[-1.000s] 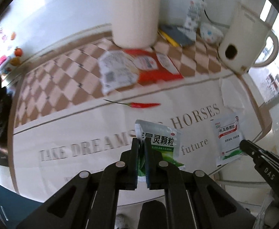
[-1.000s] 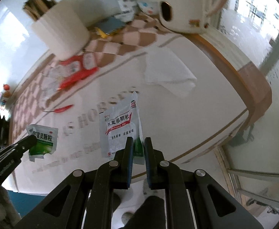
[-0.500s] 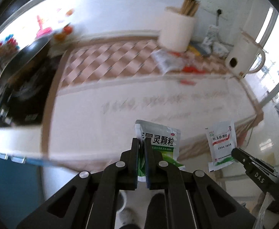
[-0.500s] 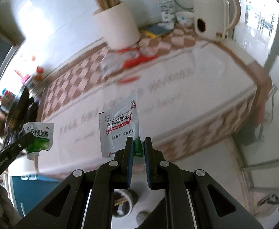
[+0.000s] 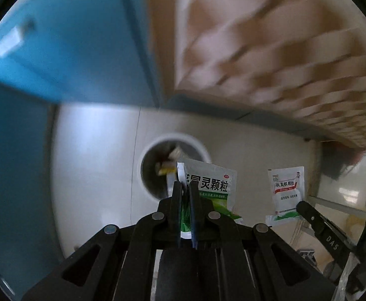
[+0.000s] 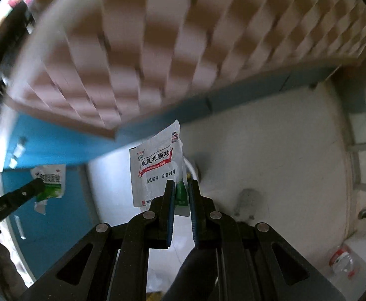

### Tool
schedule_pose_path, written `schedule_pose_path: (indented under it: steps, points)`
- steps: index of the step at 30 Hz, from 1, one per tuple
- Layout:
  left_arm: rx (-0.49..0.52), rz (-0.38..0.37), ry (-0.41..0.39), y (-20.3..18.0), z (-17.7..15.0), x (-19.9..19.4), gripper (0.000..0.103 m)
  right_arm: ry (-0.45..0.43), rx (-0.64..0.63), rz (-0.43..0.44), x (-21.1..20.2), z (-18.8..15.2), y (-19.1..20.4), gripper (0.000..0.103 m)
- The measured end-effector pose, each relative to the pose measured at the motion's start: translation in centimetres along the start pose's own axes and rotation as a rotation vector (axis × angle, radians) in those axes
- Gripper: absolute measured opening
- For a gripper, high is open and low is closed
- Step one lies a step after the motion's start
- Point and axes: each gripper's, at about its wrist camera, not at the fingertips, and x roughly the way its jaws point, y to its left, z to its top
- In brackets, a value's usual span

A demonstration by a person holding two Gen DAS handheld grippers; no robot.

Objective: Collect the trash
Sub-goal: 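Carry both sachets down over the floor bin and open both tools, then raise both tools back toward the counter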

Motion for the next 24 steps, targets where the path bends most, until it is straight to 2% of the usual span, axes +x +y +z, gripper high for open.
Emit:
schedule_pose_path:
  steps: [5,9,10,12,14,16,18,19,20,22,24]
  points:
    - [-0.074,-0.006,0.121,3.9,0.0,14.7,0.003,0.098,-0.035,-0.023,14.0,-2.1,0.5,0.012]
    - [-0.071,0.024,0.161,5.7,0.1,22.4,0.004,0.148,-0.100,-0.053,24.5,-3.6,1.0,0.012]
    - [-0.064,0.027,0.183,6.2,0.2,24.6,0.009,0.156,-0.108,-0.058,26.2,-3.8,1.1,0.012]
    - [-0.062,0.034,0.211,6.8,0.1,26.5,0.011,0.188,-0.125,-0.064,30.5,-4.3,1.1,0.012]
    - [-0.060,0.031,0.230,7.8,-0.4,28.1,0.014,0.212,-0.138,-0.061,33.5,-4.8,1.2,0.012]
    - [-0.067,0.058,0.245,8.6,-0.9,29.0,0.015,0.238,-0.152,-0.070,35.7,-5.0,1.4,0.013]
    - [-0.066,0.076,0.240,9.2,-1.1,29.1,0.030,0.252,-0.151,-0.072,36.9,-5.1,1.0,0.014]
    - [-0.068,0.083,0.228,9.3,-1.2,28.9,0.047,0.260,-0.157,-0.076,37.4,-5.1,1.4,0.024]
    - [-0.071,0.097,0.200,9.6,-1.4,28.3,0.069,0.266,-0.165,-0.087,37.6,-5.3,1.5,0.039]
    - [-0.071,0.113,0.154,9.9,-1.7,26.9,0.085,0.262,-0.166,-0.083,37.5,-5.3,0.9,0.050]
    - [-0.072,0.111,0.132,9.9,-1.8,25.6,0.095,0.262,-0.178,-0.081,36.9,-5.5,1.0,0.059]
